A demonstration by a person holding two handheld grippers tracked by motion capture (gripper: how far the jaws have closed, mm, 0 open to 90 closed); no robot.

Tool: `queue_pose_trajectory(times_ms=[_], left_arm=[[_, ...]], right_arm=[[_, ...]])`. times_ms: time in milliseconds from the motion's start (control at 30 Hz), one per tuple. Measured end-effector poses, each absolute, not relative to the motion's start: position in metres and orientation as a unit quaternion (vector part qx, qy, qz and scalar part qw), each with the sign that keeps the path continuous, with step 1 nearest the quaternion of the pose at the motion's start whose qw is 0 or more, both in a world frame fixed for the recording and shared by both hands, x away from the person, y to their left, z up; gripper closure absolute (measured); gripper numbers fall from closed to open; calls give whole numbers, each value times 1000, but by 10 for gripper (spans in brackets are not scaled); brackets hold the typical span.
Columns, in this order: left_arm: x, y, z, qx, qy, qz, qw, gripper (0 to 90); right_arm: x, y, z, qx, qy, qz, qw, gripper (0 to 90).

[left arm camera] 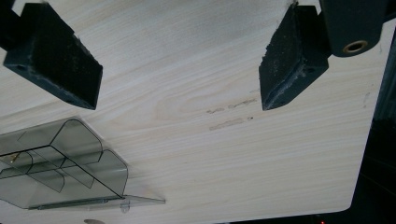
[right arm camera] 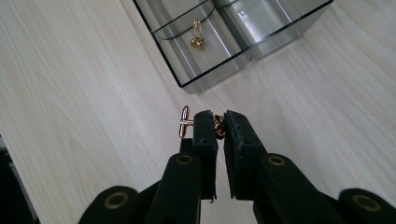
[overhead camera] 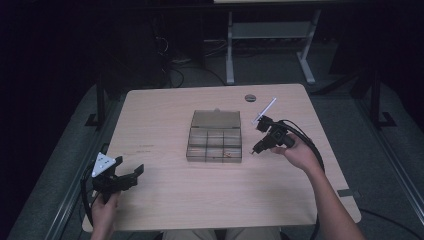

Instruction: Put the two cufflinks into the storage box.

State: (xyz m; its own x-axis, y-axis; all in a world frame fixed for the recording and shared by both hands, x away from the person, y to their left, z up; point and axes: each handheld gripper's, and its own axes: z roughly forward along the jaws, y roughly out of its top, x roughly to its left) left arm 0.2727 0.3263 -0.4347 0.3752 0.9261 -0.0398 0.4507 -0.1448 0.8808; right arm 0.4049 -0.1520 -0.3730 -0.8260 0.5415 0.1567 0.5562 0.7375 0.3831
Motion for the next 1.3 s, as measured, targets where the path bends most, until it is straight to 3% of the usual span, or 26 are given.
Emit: queue_pose_trajectory(times_ms=[1300], left_arm=[[273, 326, -435, 705, 485, 273, 440, 132]], right_arm=[[430, -103, -377, -267, -942, -201, 29, 828]])
